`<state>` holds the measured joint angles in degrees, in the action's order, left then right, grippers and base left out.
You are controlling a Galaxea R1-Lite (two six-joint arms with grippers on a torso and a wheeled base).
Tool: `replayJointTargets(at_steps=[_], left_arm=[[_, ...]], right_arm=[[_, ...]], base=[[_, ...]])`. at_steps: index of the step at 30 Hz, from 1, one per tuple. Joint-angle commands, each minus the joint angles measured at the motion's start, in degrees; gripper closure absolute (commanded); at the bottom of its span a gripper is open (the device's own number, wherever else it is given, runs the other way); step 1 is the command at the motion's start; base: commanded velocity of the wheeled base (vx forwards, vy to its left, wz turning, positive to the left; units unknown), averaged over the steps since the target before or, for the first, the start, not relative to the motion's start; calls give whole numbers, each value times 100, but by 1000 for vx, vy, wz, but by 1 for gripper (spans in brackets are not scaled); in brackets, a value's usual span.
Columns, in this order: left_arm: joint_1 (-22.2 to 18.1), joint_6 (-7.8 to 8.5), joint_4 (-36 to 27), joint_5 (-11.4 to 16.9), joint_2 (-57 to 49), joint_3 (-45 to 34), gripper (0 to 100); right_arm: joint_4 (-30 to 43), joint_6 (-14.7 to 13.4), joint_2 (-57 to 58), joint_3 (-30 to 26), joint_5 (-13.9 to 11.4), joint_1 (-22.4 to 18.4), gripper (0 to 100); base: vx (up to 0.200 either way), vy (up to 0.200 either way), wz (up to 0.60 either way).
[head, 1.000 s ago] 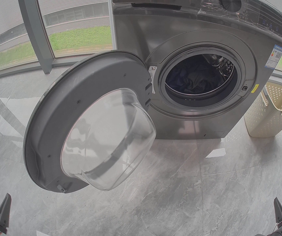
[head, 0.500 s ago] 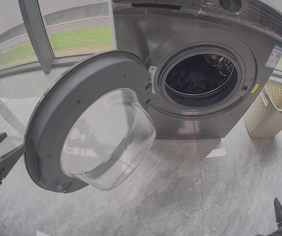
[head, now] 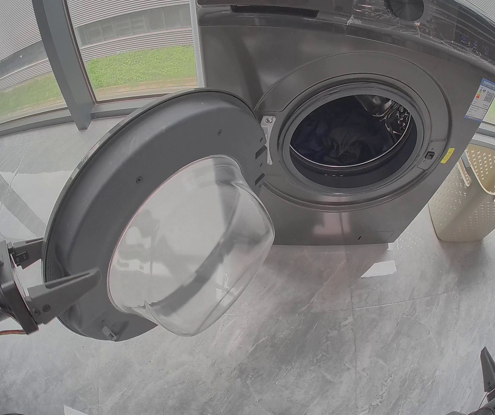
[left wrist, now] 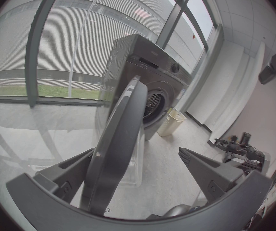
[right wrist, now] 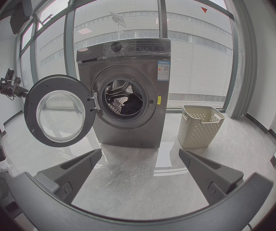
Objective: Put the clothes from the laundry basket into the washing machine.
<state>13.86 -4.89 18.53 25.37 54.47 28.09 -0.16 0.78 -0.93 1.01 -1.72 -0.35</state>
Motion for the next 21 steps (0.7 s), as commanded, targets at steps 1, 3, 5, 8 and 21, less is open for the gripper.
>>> replayJointTargets(at_steps=[1,3,5,8,21], left_arm=[[846,-74,2,-6,-24,-14,0],[969,-126,-69,-32,-103,-40,0],[934,-126,-51,-199,-94,-119,0],[934,-135,10,-454,-129,-190,0],[-428,-267,230,-313,-402,109,0]], right_arm=[[-2,1,40,-101,-4,0,0],[-2,1,40,-101,-4,0,0],[-2,1,40,-101,-4,0,0],[-2,1,40,-101,-4,0,0],[-2,1,40,-101,-4,-9,0]], base=[[0,0,0],[0,0,0],[0,0,0],[0,0,0],[0,0,0]])
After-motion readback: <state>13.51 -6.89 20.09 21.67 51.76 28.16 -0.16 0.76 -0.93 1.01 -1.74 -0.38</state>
